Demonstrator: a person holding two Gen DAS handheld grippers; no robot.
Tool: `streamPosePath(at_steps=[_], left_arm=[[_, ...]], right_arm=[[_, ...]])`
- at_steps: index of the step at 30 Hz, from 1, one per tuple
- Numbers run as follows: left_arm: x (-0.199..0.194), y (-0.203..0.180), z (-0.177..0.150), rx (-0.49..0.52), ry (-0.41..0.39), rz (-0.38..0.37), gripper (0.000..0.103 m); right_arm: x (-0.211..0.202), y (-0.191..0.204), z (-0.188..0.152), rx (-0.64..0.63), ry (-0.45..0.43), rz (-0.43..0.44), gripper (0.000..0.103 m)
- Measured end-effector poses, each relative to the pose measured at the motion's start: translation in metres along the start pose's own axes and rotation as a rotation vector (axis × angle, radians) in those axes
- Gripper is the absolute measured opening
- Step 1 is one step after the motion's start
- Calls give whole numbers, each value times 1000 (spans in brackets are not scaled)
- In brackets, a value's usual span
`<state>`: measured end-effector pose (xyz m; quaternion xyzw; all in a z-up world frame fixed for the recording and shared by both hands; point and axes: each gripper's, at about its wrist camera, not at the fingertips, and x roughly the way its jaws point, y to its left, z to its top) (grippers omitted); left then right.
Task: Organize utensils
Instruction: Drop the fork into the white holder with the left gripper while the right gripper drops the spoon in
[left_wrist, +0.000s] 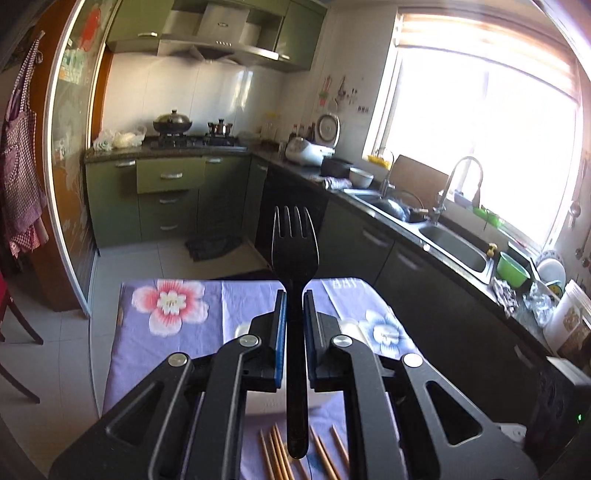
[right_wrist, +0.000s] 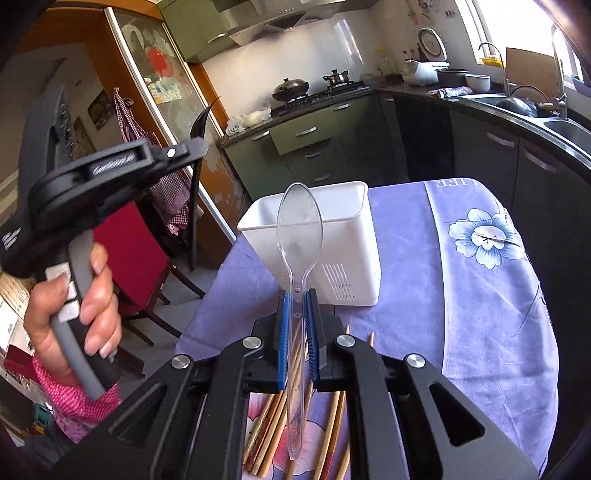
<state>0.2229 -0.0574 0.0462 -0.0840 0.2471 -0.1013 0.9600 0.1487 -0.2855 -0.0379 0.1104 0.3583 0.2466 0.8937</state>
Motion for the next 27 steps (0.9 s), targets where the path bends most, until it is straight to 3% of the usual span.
streamPosePath(at_steps=[8,17,23,27], left_arm=[[56,1,14,39,-201,95,9],[89,1,-29,75,-72,125,9],[82,5,-49,87,4,134,13],[66,9,-48,81,3,134,18]], right_arm=[[-1,-7,12,-3,-45,-10,10],[10,-11,46,-6,-98,1,10],[16,1,89,-38,-192,-35,10],[31,7,120,-56,-271,-85,10]])
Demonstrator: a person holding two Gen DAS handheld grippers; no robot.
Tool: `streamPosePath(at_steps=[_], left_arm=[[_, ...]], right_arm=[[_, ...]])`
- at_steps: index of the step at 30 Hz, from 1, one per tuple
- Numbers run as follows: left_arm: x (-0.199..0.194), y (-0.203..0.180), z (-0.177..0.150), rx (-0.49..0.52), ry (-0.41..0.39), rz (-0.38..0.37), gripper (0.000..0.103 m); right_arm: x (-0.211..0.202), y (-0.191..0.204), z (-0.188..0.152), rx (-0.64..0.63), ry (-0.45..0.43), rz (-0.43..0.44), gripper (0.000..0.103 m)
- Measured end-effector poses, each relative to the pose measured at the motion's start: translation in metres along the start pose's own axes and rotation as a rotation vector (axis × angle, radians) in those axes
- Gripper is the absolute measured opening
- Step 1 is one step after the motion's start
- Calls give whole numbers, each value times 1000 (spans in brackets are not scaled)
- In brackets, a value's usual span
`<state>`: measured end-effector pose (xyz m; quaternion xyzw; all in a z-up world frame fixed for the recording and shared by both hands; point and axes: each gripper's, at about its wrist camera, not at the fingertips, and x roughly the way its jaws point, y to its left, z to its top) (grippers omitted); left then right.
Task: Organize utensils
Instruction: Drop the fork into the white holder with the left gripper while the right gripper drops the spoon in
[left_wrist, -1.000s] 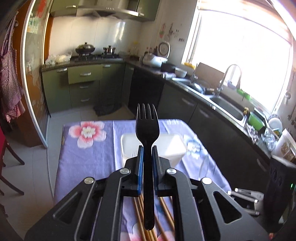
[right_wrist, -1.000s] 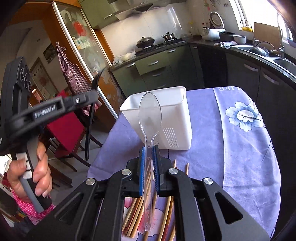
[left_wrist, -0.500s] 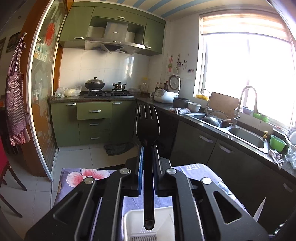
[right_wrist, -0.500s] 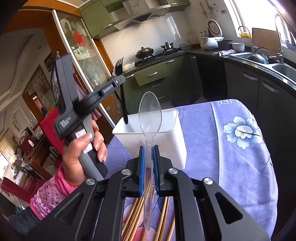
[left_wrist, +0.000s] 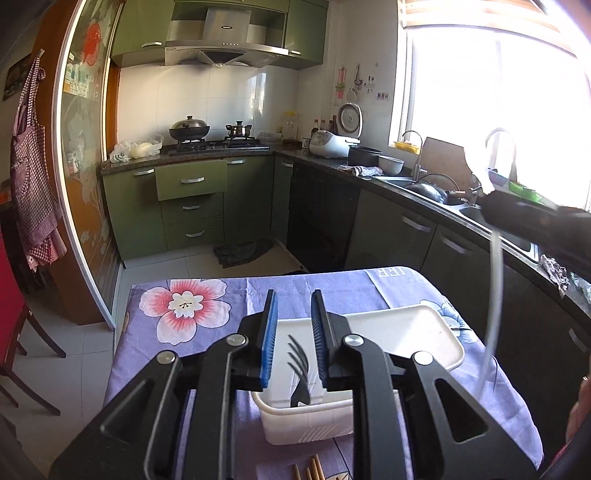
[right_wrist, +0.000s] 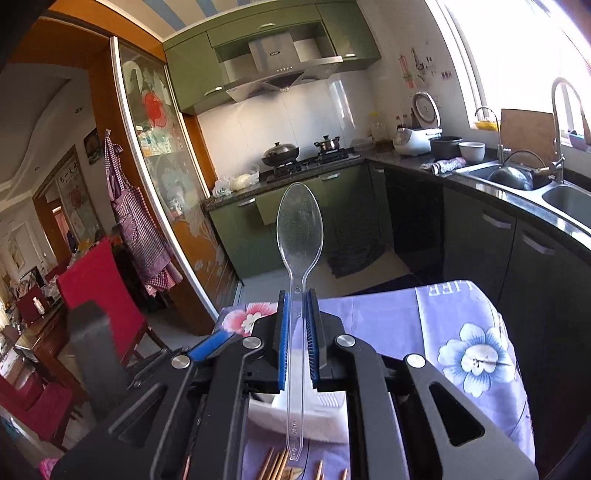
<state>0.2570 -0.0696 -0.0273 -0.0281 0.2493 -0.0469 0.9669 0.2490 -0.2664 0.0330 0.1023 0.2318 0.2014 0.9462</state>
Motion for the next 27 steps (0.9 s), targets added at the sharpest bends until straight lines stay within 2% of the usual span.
streamPosePath(at_steps=[4,7,12,25,26,27], left_arm=[[-20,6,5,-2,-17,8,24],[-31,10,5,-9,-11,2,25],[-41,16,1,-18,18,-15,25],[-52,10,-23,2,122,-44,27],[-53,10,-25,6,131,-44,27],[-55,10,-28,7,141,-44,27]], right_arm=[[25,7,17,-47,-83,-87,10],[44,9,16,-77,-107,-132,10],[61,5,-8,-72,-69,-118,10],[42,14,-80,-161,-17,-115,11],[39,14,-83,-164,-16,-114,12],[37,14,-85,-168,-17,-114,19]])
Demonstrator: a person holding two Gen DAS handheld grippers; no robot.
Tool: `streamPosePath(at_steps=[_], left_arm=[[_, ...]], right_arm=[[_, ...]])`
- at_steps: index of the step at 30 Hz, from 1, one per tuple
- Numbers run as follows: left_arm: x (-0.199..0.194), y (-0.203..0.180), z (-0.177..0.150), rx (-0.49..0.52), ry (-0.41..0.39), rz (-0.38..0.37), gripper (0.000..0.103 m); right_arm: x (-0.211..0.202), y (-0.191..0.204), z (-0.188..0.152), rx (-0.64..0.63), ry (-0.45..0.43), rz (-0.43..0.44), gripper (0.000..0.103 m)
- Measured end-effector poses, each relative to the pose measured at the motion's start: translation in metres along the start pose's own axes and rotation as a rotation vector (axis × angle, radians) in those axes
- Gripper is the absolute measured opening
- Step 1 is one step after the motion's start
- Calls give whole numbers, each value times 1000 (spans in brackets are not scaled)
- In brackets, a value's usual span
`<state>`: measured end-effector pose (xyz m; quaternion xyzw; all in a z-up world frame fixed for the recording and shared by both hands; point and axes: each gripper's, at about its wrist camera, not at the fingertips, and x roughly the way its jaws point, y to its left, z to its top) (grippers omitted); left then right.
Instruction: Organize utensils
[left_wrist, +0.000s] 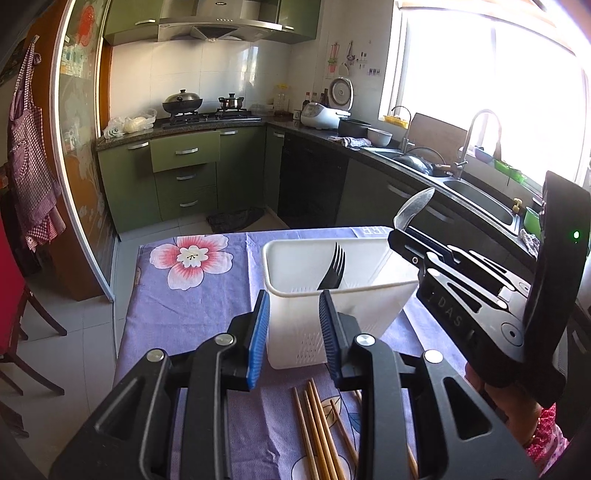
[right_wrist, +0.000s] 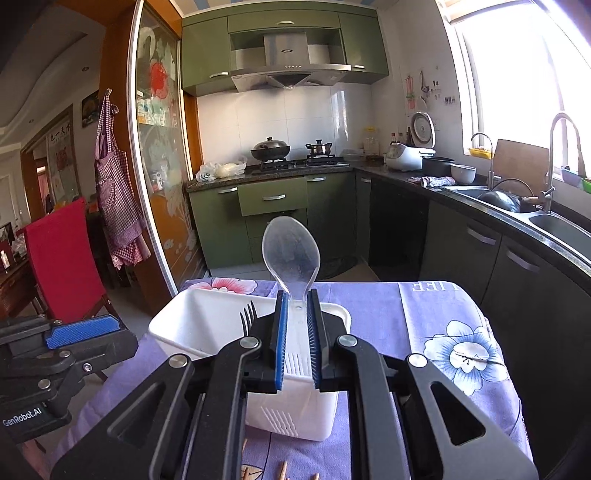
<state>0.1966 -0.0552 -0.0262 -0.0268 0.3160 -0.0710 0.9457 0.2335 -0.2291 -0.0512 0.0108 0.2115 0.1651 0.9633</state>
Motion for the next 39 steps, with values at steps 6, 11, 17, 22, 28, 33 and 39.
streamPosePath(at_steps=[6,11,17,22,28,33,39], left_arm=[[0,-3,-14,14,60,6,30],[4,-7,-27,31,128,8,31],[28,-11,-56,61,306,5,31],[56,-15,-79,66,434,18,31],[83,-11,-92,34,511,37,22],[97,-6,-98,20,542,70,15],[101,-7,-100,22,557,73,14]], right_arm=[[-12,3,-1,-20,7,-11,35],[-36,-5,3,7,-24,19,73],[-83,-35,-1,49,-48,149,99],[-78,-70,-34,152,247,178,99],[-77,-111,-79,209,446,64,99],[-97,-117,-88,160,397,46,99],[-89,-92,-91,81,444,54,98]])
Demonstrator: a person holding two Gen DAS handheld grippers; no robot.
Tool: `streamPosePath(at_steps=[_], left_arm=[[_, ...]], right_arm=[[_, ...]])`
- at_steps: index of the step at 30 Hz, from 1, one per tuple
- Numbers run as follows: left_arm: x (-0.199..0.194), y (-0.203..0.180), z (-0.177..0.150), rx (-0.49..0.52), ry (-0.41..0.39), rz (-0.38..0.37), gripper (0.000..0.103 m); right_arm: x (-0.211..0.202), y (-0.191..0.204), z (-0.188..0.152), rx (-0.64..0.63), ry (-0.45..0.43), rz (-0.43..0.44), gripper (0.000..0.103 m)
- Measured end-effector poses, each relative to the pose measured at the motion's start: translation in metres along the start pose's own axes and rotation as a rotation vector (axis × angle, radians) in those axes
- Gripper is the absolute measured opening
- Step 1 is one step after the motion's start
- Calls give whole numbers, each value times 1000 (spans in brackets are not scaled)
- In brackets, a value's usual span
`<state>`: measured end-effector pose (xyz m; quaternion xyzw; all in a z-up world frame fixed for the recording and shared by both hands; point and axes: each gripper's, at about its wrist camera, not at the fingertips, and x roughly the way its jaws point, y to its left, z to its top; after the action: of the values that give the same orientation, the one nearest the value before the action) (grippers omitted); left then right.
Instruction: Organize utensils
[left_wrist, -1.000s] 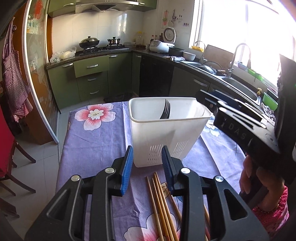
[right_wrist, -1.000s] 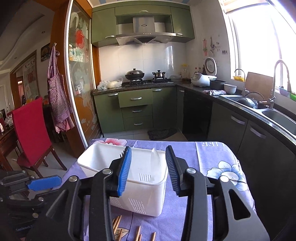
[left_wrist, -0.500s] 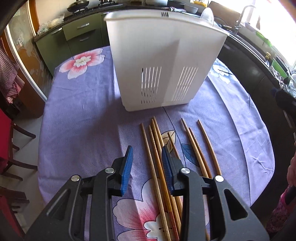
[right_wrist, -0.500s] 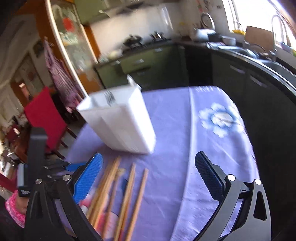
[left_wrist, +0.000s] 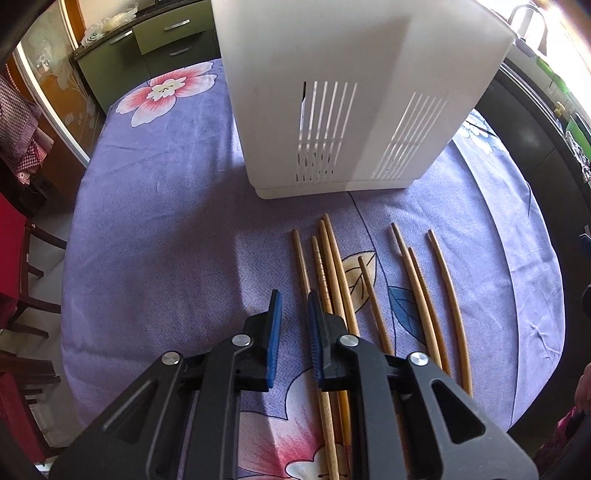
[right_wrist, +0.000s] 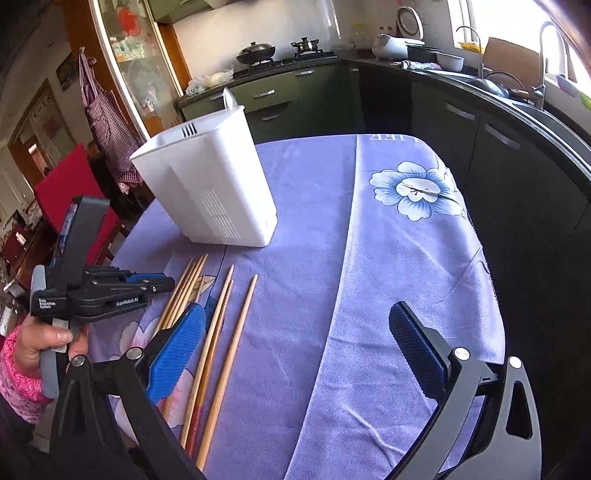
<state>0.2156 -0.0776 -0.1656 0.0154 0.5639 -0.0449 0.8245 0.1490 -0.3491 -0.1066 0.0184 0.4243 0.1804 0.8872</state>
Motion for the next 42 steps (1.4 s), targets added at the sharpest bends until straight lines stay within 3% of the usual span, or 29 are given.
streamPosePath(at_steps=[7,10,14,19,29,34,39,42], left_arm=[[1,-1,0,16,18,-15,13],[4,0,1,17,33,-18,10],[7,-1,-1,14,40,-24,10],[8,0,-1,12,29,-23,10],[2,2,-2,12,0,-48,6],[-24,4,-1,5,-84,-59,6],[-62,3,-2,16,-195,-54,5],[-81,2,-6,27,-247,-55,6]], right_arm=[[14,25,-7,-93,45,-4,98],[19,30,-6,-102,51,-69,98],[36,29,-5,-72,126,-38,98],[46,45,-10,-118,113,-88,98],[59,48,-11,-40,150,-47,97],[64,43,-2,5,220,-3,77],[85,43,-1,41,343,47,34],[94,46,0,47,382,59,29]])
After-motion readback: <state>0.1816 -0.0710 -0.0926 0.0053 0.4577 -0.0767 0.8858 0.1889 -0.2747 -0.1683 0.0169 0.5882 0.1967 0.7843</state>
